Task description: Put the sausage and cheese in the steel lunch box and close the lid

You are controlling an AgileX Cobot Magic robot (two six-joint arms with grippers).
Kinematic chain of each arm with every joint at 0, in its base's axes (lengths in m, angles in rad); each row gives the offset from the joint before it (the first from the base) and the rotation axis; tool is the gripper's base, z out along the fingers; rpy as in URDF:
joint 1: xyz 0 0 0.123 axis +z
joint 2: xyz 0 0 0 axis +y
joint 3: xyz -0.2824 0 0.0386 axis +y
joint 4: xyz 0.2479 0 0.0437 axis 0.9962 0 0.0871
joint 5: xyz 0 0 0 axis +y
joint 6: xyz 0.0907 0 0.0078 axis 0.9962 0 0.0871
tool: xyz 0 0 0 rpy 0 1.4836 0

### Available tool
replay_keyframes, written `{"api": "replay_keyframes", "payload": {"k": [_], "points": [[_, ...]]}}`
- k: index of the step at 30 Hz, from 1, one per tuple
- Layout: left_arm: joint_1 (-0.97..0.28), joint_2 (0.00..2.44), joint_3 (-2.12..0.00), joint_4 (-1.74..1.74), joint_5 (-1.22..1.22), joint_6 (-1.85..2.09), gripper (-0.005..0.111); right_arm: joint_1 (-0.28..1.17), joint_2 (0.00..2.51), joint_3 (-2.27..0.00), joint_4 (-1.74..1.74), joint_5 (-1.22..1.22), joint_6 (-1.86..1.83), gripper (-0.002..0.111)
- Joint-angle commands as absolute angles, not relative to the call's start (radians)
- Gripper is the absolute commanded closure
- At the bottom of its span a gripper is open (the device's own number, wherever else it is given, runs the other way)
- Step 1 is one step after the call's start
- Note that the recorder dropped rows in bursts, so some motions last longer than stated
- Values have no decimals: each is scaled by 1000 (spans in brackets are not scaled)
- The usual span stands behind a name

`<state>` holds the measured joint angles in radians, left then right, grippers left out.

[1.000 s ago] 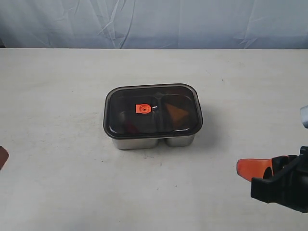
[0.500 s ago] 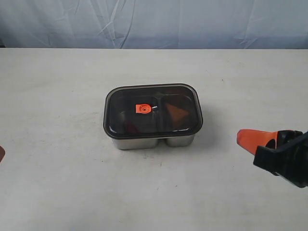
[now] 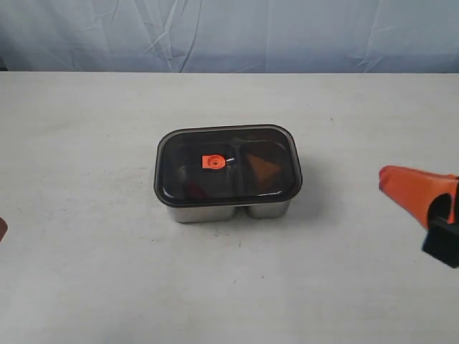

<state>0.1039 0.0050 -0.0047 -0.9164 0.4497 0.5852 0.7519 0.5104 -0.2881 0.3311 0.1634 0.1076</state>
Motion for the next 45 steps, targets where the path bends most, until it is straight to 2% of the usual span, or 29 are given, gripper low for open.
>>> {"api": "replay_keyframes", "payload": {"k": [1, 11, 20, 23, 28, 32, 33, 38, 41, 45], "points": [[107, 0, 0, -914, 439, 585, 44, 756, 343, -284, 295, 117, 104, 109], [107, 0, 0, -914, 439, 585, 44, 756, 44, -284, 0, 119, 104, 109], [107, 0, 0, -914, 439, 585, 44, 756, 5, -284, 78, 158, 152, 109], [107, 0, 0, -914, 439, 585, 44, 756, 45, -281, 24, 294, 197, 109], [107, 0, 0, -914, 439, 585, 44, 756, 248, -257, -332, 320, 653, 109], [107, 0, 0, -914, 439, 585, 44, 756, 447, -260, -732, 239, 1143, 109], [107, 0, 0, -914, 439, 585, 44, 756, 575, -285, -909, 254, 1337, 109], [107, 0, 0, -874, 431, 619, 44, 756, 1056, -484, -1165, 252, 1443, 109], [107, 0, 0, -826, 415, 784, 44, 738, 1374, -722, -1267, 226, 1434, 109], [107, 0, 0, -623, 378, 504, 44, 555, 1641, -918, -1265, -93, 1449, 109]]}}
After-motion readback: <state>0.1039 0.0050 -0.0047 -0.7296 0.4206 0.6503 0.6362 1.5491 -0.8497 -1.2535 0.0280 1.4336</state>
